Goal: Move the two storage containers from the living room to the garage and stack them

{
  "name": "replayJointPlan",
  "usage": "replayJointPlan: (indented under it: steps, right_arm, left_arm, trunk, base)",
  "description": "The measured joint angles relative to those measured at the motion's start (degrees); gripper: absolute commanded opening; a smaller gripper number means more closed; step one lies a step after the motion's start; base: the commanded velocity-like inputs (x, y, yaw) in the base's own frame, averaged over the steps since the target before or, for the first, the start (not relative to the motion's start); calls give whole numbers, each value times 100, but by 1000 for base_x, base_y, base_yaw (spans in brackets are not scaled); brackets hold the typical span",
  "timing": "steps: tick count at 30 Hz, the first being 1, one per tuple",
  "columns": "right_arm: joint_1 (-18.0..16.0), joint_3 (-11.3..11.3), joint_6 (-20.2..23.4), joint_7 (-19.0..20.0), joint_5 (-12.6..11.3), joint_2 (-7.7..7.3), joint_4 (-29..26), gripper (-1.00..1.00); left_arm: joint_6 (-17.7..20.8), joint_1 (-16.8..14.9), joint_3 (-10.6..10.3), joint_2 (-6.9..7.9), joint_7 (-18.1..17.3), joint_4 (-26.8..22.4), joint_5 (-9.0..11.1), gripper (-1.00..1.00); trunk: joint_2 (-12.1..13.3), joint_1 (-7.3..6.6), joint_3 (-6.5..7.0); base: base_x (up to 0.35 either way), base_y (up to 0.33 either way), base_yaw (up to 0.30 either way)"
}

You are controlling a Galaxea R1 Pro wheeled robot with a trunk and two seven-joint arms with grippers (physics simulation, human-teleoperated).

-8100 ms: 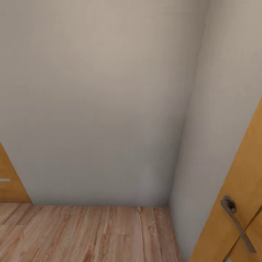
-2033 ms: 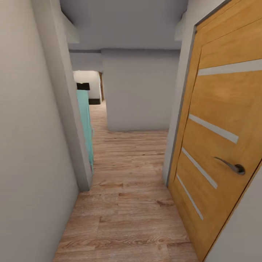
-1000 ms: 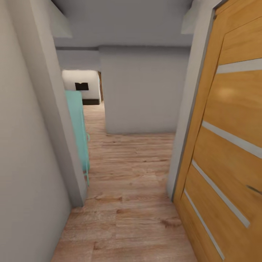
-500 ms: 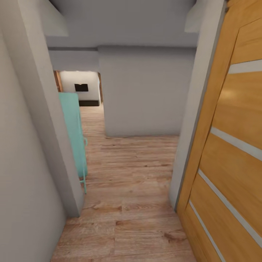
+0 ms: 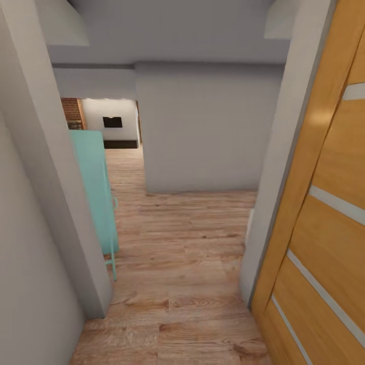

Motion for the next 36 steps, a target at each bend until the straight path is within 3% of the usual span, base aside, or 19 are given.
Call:
replayJointPlan:
  steps: [31, 36]
  right_arm:
    - [0, 0, 0, 0, -8, 0, 0, 100]
    - [-1, 0, 0, 0, -8, 1, 1, 100]
  left_arm:
    - [0, 0, 0, 0, 0, 2, 0, 100]
    - [0, 1, 0, 0, 0, -2, 1, 100]
  trunk:
    - [0, 0, 0]
    - [0, 0, 0]
  base:
    - [326, 0, 1]
    - [326, 0, 152]
